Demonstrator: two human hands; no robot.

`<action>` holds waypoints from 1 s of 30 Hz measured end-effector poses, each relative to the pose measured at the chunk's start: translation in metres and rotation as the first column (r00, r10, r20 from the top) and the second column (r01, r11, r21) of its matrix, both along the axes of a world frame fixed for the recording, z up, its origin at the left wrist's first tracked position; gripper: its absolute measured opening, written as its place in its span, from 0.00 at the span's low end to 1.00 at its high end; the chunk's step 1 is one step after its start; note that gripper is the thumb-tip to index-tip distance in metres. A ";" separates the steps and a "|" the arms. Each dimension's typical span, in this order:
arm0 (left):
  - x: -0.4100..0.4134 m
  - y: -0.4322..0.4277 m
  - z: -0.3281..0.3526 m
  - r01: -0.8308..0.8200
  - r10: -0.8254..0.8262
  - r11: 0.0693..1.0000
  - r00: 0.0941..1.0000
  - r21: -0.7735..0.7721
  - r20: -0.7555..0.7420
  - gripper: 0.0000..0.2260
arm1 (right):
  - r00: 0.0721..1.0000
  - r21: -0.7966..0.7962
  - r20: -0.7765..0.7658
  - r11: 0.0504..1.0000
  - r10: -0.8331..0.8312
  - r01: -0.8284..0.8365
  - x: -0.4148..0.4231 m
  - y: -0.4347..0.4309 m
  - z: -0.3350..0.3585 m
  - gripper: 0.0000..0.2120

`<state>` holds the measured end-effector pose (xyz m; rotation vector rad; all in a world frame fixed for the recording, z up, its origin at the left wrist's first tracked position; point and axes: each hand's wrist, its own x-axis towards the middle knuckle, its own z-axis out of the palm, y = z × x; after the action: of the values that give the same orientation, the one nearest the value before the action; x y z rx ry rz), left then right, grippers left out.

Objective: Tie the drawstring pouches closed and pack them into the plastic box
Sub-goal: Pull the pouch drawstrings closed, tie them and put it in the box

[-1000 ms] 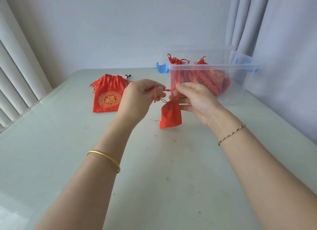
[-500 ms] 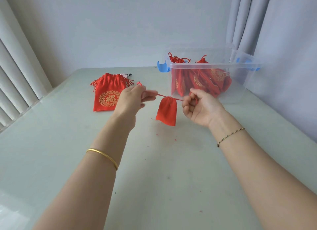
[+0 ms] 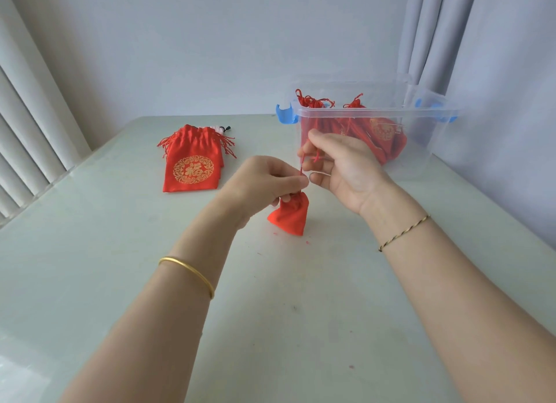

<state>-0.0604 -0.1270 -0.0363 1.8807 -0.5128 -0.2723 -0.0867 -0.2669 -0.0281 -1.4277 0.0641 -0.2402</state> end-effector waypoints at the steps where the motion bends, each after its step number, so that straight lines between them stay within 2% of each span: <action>1: 0.000 -0.001 0.000 -0.011 0.011 1.000 1.000 -0.009 0.009 0.05 | 1.000 -0.015 -0.006 1.000 -0.006 0.005 0.000 0.000 0.000 0.15; 4: 0.000 0.000 0.000 -0.042 0.038 0.996 0.998 -0.079 -0.047 0.07 | 0.990 -0.097 -0.112 0.992 -0.087 0.076 0.001 -0.004 -0.001 0.19; 5: 0.001 0.000 0.000 -0.047 0.040 0.994 0.997 -0.101 -0.070 0.07 | 0.985 -0.140 -0.136 0.987 -0.102 0.082 0.000 -0.005 -0.001 0.16; 7: 0.002 0.000 0.000 -0.050 0.038 0.991 0.994 -0.128 -0.098 0.08 | 0.987 -0.220 -0.143 0.974 -0.079 0.046 0.000 -0.005 -0.003 0.07; 10: 0.003 0.000 -0.001 -0.060 0.043 0.988 0.992 -0.145 -0.115 0.08 | 0.989 -0.335 -0.148 0.941 -0.006 -0.045 -0.001 0.002 -0.005 0.08; 15: 0.005 0.000 -0.002 -0.096 0.073 0.978 0.989 -0.185 -0.128 0.08 | 0.993 -0.415 -0.117 0.907 0.023 -0.070 -0.001 0.003 -0.005 0.07; 20: 0.005 0.001 -0.003 -0.160 0.131 0.964 0.981 -0.212 -0.145 0.04 | 0.999 -0.543 0.008 0.839 0.041 -0.030 -0.003 0.003 -0.006 0.09; 25: 0.007 0.002 -0.003 -0.244 0.220 0.947 0.967 -0.209 -0.128 0.05 | 0.986 -0.618 0.148 0.786 0.082 0.027 0.000 0.004 -0.010 0.12; 30: 0.007 0.002 -0.003 -0.296 0.283 0.937 0.954 -0.184 -0.094 0.05 | 0.971 -0.718 0.226 0.687 0.078 0.112 0.002 0.005 -0.014 0.06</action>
<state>-0.0536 -0.1246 -0.0391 1.7206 -0.2033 -0.0833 -0.0842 -0.2617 -0.0416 -2.1929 -0.2514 -0.4927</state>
